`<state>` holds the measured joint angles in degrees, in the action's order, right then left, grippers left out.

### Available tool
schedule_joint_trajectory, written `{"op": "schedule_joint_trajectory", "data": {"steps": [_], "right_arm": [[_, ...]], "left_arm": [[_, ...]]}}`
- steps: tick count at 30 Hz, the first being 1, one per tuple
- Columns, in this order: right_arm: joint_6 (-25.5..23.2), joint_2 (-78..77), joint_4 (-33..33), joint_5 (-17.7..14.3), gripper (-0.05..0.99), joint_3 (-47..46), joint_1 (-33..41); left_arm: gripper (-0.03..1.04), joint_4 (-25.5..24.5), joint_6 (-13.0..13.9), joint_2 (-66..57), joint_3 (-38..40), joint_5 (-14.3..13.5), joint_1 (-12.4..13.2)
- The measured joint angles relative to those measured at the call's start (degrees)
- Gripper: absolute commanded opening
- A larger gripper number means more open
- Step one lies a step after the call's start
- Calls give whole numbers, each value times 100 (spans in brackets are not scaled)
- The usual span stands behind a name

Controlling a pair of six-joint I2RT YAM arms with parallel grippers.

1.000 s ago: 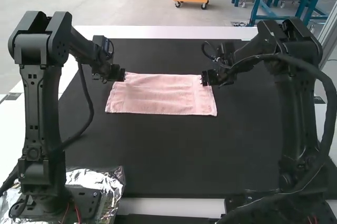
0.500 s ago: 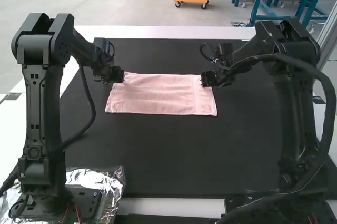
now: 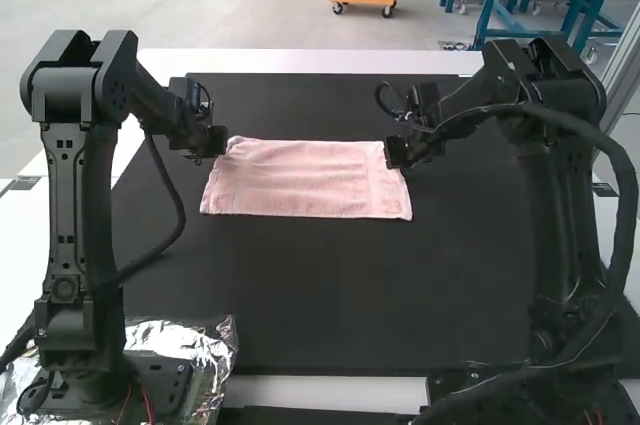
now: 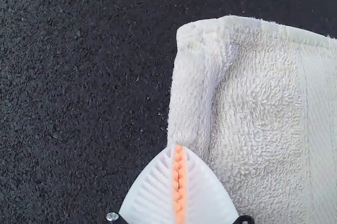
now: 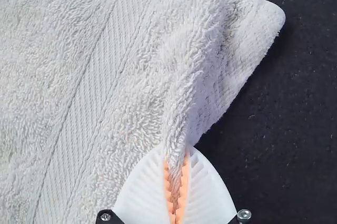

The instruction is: Fold the towel.

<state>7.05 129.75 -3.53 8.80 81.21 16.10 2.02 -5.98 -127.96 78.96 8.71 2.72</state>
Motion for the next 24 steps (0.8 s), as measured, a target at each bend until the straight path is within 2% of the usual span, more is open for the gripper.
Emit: {"op": "schedule_joint_trajectory", "data": {"steps": [10, 24], "right_arm": [[0, -26, 33, 48, -2, 0, 0], [-48, -304, 173, 144, -2, 0, 0]], "left_arm": [[2, -459, -142, 131, 20, 326, 79], [2, -1021, -131, 785, 162, 483, 321]]}}
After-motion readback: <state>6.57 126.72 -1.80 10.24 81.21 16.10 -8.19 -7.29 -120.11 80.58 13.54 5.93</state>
